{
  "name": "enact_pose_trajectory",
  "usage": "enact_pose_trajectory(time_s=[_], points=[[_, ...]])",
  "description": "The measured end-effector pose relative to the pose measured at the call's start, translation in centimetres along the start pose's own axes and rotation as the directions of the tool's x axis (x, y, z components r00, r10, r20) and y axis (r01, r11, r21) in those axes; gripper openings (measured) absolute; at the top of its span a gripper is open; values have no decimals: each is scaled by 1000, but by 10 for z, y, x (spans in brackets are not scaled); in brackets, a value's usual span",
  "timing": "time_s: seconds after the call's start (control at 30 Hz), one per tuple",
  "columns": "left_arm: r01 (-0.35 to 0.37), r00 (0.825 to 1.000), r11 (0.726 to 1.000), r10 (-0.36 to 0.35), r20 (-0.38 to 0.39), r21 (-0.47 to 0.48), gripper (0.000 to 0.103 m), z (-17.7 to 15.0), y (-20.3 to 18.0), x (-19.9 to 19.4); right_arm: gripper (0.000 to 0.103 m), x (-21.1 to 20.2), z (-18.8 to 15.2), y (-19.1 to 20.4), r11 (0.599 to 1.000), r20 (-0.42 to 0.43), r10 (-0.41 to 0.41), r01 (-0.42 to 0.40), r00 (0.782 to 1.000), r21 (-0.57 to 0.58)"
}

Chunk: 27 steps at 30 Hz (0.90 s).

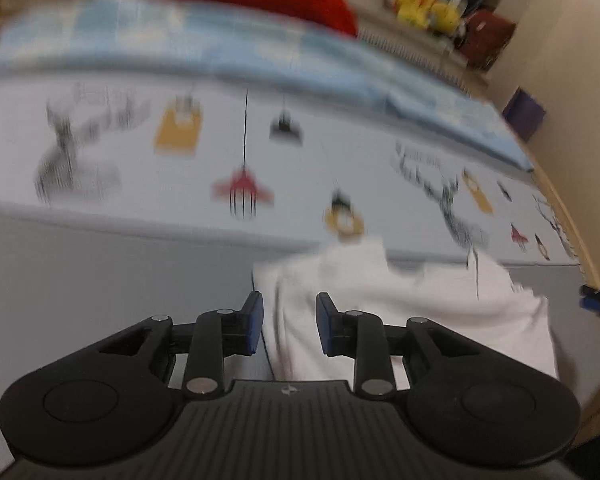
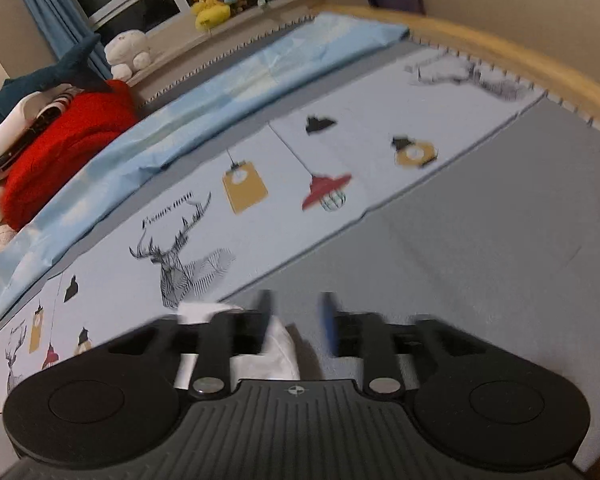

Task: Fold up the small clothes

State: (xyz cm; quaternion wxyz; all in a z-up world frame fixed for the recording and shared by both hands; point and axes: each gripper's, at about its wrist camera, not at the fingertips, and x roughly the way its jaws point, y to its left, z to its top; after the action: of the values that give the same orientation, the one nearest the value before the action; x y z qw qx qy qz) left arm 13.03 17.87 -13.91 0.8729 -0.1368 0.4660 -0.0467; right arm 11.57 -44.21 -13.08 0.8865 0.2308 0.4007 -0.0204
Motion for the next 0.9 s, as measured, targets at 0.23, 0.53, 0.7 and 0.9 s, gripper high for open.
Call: enact_pose_trajectory(time_s=[0.23, 0.53, 0.7, 0.9], points=[[-10, 998, 999, 13, -60, 37, 41, -2, 10, 45, 38, 39, -16, -1, 994, -145, -2, -14, 989, -109], [-9, 998, 995, 16, -63, 99, 39, 6, -11, 89, 29, 75, -19, 32, 971, -149, -21, -16, 989, -239], [31, 999, 989, -36, 35, 146, 4, 19, -14, 77, 6, 56, -7, 51, 974, 10, 13, -11, 1000, -224], [-52, 988, 997, 44, 149, 52, 4, 36, 0, 71, 5, 64, 12, 63, 983, 170, -15, 45, 985, -178]])
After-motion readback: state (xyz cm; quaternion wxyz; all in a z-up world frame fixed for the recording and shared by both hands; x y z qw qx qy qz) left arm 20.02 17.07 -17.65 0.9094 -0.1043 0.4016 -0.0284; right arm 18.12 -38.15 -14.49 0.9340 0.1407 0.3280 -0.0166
